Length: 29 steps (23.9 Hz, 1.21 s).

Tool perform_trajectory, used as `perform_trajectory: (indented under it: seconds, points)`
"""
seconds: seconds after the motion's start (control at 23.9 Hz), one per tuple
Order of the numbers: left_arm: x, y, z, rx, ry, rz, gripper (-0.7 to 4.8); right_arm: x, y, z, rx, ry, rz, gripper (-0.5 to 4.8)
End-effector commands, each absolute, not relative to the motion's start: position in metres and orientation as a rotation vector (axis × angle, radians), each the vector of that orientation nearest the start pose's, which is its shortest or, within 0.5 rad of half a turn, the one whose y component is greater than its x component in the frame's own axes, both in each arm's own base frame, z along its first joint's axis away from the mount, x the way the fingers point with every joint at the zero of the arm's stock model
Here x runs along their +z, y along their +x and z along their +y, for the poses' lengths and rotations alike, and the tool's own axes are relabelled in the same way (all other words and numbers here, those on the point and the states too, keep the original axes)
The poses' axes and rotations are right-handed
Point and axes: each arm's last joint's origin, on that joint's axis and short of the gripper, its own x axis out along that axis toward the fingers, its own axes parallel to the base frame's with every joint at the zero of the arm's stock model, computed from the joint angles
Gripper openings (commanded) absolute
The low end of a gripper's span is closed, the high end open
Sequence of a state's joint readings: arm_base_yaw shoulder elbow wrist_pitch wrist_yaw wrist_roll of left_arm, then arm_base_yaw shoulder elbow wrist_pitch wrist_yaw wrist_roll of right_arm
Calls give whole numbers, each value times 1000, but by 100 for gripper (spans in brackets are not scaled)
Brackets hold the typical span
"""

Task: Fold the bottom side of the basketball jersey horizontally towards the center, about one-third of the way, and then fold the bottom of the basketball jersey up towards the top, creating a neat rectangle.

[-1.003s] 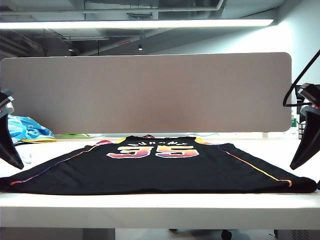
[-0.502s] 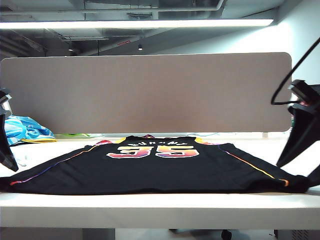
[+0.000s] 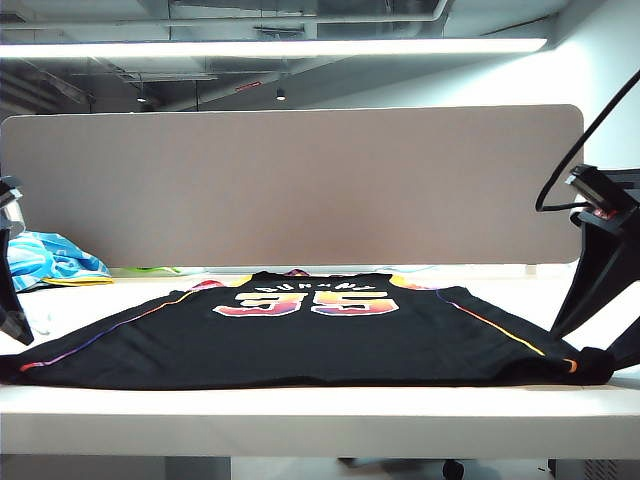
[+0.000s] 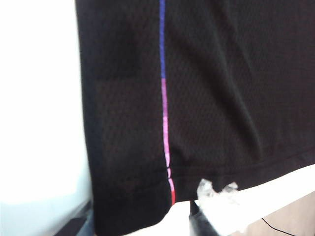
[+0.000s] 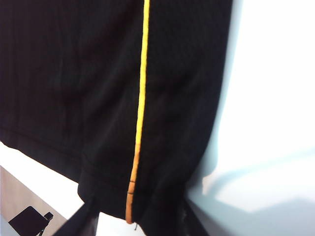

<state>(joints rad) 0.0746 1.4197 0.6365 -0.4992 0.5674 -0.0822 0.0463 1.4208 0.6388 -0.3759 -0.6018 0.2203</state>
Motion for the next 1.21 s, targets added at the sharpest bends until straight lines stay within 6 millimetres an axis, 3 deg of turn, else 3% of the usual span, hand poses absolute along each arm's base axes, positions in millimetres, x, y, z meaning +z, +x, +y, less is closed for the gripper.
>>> perform_trajectory:
  seconds: [0.04, 0.42, 0.54, 0.63, 0.79, 0.88, 1.05, 1.21]
  points:
    - [134, 214, 3, -270, -439, 1352, 241, 151, 233, 27, 450, 510, 1189, 211]
    - [134, 215, 3, -280, -446, 1343, 240, 151, 233, 27, 450, 510, 1190, 211]
    - [134, 215, 3, -281, -444, 1338, 188, 151, 233, 27, 442, 505, 1190, 207]
    - [134, 216, 3, -282, -443, 1333, 127, 151, 233, 27, 422, 497, 1191, 176]
    - [135, 220, 3, -292, -436, 1290, 59, 151, 234, 26, 407, 483, 1176, 33]
    - [136, 222, 2, -338, -461, 1260, -8, 151, 235, 26, 409, 481, 1170, -7]
    - [138, 222, 0, -413, -515, 1242, -6, 151, 234, 27, 417, 495, 1179, -7]
    - [148, 212, 0, -361, -498, 1282, -6, 155, 224, 27, 429, 499, 1235, -7]
